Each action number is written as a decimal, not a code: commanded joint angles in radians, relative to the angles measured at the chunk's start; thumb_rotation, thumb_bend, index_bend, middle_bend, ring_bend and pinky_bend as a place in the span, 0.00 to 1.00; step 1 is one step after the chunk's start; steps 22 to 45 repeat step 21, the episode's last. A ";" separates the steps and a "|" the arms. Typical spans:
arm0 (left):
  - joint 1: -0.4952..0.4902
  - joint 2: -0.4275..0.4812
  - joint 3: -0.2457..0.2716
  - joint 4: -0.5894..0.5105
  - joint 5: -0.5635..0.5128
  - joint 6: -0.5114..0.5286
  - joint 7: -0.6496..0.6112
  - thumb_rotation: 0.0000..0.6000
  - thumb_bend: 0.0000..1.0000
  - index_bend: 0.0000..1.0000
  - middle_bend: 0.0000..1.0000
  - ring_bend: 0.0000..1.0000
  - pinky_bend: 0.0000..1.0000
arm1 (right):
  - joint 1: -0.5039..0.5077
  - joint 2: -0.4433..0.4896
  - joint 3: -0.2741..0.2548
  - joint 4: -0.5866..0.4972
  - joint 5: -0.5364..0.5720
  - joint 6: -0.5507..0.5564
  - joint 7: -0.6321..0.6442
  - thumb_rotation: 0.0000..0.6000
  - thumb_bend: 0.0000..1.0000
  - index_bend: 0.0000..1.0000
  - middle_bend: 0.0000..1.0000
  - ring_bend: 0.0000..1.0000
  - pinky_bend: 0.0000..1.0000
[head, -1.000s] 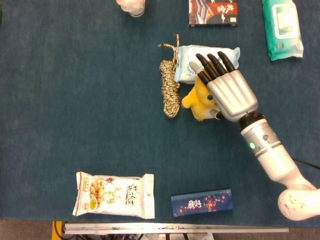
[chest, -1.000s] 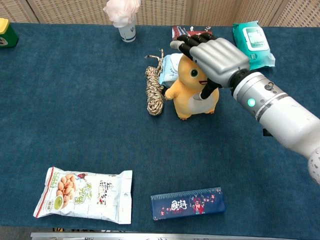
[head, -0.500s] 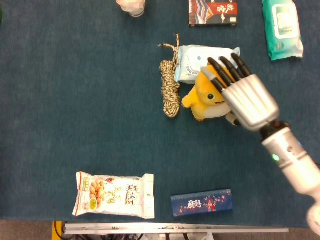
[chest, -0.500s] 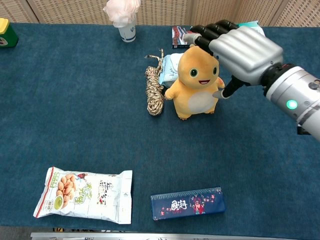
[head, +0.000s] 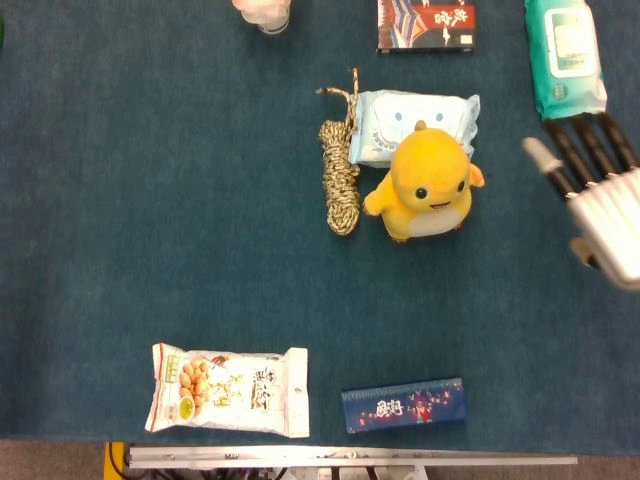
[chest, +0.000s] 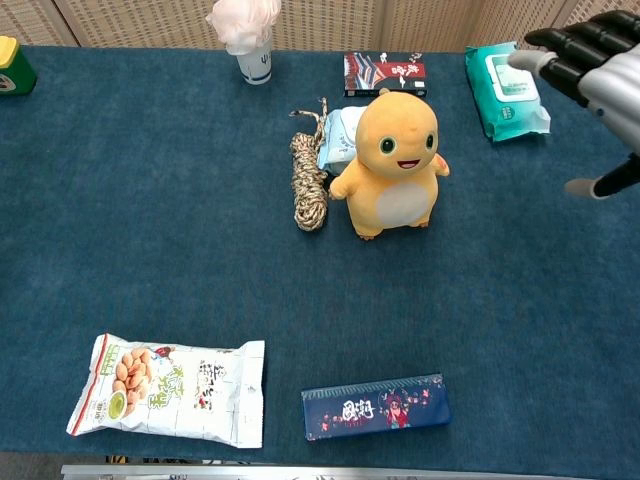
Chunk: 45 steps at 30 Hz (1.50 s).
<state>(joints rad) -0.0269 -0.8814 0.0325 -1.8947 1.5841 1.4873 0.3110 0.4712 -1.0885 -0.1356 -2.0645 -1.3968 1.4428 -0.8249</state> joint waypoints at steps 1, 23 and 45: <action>-0.004 -0.014 -0.004 0.009 0.012 0.007 0.001 1.00 0.02 0.43 0.24 0.23 0.42 | -0.074 0.020 -0.032 0.042 -0.051 0.066 0.043 1.00 0.03 0.08 0.02 0.00 0.00; 0.007 -0.036 0.001 0.083 0.010 0.020 -0.034 1.00 0.02 0.44 0.25 0.23 0.42 | -0.351 0.005 -0.033 0.203 -0.092 0.208 0.325 1.00 0.03 0.08 0.03 0.00 0.00; 0.007 -0.036 0.001 0.083 0.010 0.020 -0.034 1.00 0.02 0.44 0.25 0.23 0.42 | -0.351 0.005 -0.033 0.203 -0.092 0.208 0.325 1.00 0.03 0.08 0.03 0.00 0.00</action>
